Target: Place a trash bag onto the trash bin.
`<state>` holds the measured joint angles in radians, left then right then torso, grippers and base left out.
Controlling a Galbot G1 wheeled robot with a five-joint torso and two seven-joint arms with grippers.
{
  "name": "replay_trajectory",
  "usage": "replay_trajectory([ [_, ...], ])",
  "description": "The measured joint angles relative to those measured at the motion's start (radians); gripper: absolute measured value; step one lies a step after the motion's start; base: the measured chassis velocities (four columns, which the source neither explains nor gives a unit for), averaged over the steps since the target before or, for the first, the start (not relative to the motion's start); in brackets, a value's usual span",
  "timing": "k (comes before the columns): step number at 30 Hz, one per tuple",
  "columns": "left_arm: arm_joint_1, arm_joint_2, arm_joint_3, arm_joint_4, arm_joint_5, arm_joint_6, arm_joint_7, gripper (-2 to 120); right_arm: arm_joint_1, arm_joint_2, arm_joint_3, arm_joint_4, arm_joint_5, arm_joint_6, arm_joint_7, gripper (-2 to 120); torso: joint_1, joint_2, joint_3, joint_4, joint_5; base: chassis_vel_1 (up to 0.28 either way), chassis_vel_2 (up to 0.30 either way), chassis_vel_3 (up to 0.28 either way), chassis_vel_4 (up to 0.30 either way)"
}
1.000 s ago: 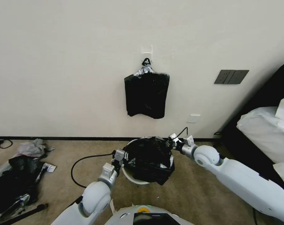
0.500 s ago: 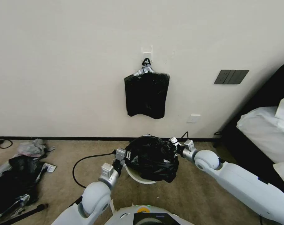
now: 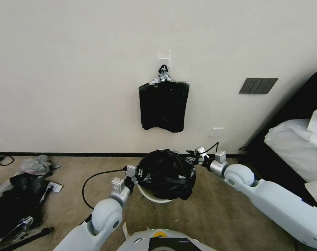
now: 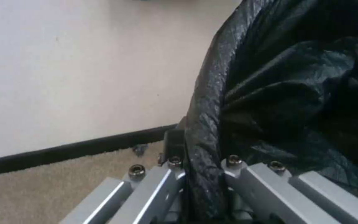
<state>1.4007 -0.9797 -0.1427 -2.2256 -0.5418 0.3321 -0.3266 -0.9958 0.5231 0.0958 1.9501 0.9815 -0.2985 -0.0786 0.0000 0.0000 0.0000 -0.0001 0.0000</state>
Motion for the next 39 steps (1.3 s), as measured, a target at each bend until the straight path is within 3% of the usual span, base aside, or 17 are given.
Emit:
replay_trajectory([
  [3,-0.002,-0.002,-0.001,0.005,-0.008,0.002,-0.004,1,-0.029,0.000,0.051,0.018,0.032,-0.003,0.002,70,0.000,0.000,0.000,0.0001,0.0000,0.000,0.000,0.000,0.000],
  [6,-0.006,-0.008,-0.004,0.015,-0.036,0.006,-0.022,1,-0.137,0.003,0.204,0.115,0.128,-0.031,0.031,89,0.000,0.000,0.000,0.0001,0.0000,0.000,0.000,0.000,0.000],
  [10,-0.011,-0.010,-0.005,0.019,-0.058,0.012,-0.029,1,-0.239,0.017,0.322,0.197,0.183,-0.073,0.059,99,0.000,0.000,0.000,0.0000,-0.0001,0.000,0.000,0.000,0.000],
  [16,-0.021,-0.015,-0.002,0.019,-0.069,0.014,-0.037,1,-0.357,0.036,0.410,0.249,0.227,-0.130,0.099,100,0.000,0.000,0.000,0.0003,0.0001,0.000,0.000,0.000,0.000],
  [19,-0.016,-0.022,-0.010,0.019,-0.069,0.013,-0.046,1,-0.467,0.070,0.508,0.299,0.325,-0.169,0.166,100,0.000,0.000,0.000,0.0000,-0.0002,0.000,0.000,0.000,0.000],
  [24,-0.008,-0.022,-0.018,0.016,-0.071,0.010,-0.048,1,-0.558,0.124,0.584,0.351,0.413,-0.196,0.231,99,0.000,0.000,0.000,-0.0001,-0.0001,0.000,0.000,0.000,0.000],
  [28,-0.013,-0.024,-0.018,0.016,-0.073,0.009,-0.055,1,-0.591,0.180,0.606,0.372,0.455,-0.211,0.278,95,0.000,0.000,0.000,0.0001,0.0000,0.000,0.000,0.000,0.000],
  [39,-0.021,-0.022,-0.016,0.009,-0.080,0.010,-0.066,1,-0.624,0.248,0.587,0.374,0.454,-0.223,0.297,57,0.000,0.000,0.000,0.0001,-0.0001,0.000,0.000,0.000,0.000],
])
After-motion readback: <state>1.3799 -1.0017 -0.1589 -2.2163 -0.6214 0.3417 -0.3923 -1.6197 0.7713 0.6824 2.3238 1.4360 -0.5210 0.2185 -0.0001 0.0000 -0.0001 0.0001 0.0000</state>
